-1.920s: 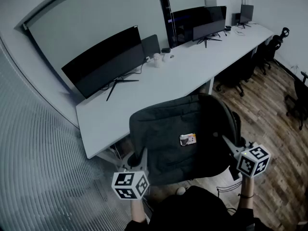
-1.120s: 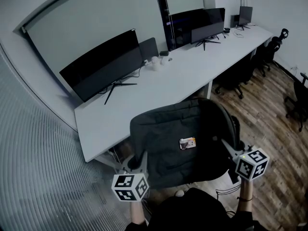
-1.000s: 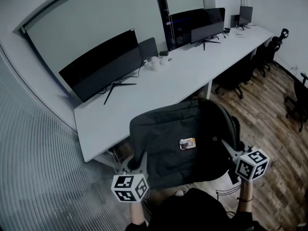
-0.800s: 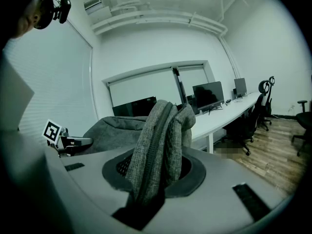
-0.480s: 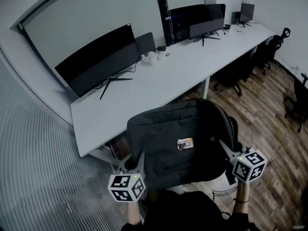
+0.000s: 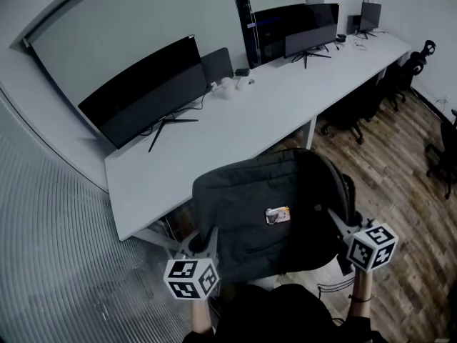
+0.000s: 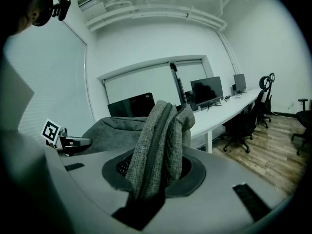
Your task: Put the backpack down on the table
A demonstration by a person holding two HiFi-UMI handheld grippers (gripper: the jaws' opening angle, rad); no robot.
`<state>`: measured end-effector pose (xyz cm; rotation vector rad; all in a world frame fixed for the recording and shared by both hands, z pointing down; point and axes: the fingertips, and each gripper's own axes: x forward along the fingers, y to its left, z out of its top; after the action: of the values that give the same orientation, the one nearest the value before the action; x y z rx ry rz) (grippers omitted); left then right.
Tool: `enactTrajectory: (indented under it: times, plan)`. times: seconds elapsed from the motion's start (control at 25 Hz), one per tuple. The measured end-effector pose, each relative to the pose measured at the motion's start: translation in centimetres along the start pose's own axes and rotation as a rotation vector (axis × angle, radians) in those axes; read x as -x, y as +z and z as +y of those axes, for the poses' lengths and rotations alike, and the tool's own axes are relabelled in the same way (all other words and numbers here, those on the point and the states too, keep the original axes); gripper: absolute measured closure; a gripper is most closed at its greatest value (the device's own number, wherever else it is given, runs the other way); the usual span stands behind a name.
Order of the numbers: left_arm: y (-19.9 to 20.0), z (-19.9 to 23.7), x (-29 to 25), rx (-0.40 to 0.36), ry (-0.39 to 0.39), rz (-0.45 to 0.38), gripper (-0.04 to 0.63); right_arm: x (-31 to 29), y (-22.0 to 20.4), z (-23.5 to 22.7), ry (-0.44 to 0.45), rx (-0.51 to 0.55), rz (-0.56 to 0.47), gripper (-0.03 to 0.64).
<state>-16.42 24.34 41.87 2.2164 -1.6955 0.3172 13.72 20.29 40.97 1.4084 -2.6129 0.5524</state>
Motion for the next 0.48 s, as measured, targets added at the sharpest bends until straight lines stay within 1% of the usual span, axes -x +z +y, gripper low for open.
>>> enactTrajectory:
  times: [0.24,0.48]
  plan:
    - [2.4,2.6,-4.7,0.004,0.003,-0.01,0.551,-5.4,2.3,-1.7,0.007,0.013,-0.001,0.518]
    - [5.7,3.6,-10.8,-0.02,-0.048,-0.008,0.551,-9.0,5.0,-5.0,-0.039,0.001,-0.027,0.518]
